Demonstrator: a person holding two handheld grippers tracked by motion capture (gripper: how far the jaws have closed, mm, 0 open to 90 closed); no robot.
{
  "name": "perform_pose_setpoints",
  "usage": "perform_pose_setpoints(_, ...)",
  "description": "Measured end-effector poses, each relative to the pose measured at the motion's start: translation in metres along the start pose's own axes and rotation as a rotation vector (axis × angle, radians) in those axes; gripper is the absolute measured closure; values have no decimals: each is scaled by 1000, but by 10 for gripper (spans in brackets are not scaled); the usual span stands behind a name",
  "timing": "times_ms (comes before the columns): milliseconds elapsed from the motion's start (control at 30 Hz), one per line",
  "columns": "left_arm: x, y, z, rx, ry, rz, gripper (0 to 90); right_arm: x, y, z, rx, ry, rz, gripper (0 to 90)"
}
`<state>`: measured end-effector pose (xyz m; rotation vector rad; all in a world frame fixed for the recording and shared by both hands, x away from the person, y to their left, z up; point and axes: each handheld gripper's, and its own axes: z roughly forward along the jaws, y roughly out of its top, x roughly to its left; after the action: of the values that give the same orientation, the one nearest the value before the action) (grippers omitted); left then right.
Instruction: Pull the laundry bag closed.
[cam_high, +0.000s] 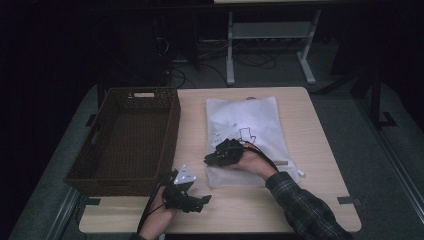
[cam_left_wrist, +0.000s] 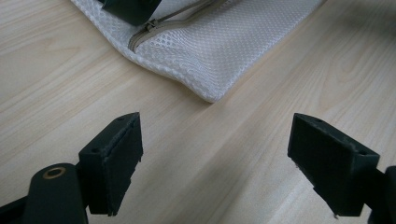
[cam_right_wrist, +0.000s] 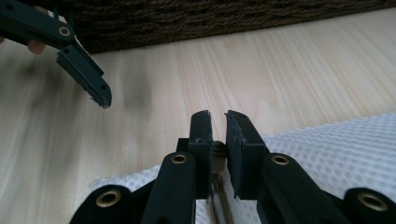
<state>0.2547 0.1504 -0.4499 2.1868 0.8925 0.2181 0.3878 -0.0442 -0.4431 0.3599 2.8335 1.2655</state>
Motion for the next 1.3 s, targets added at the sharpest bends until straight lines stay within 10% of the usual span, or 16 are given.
perform_pose_setpoints(233,0,0,1,-2,-12,-15,174,-1,-16,-17,-30,-2,40,792)
perform_pose_setpoints(400,0,0,2,0,-13,-13,174,-2,-24,-28,-64,6,71,630)
perform_pose_setpoints(767,0,0,0,-7,-18,-11,174,-8,-51,-54,-5,-71,85,542)
perform_pose_setpoints(1300,1,0,1,-5,-28,-15,174,-6,-66,-37,99,-121,31,533)
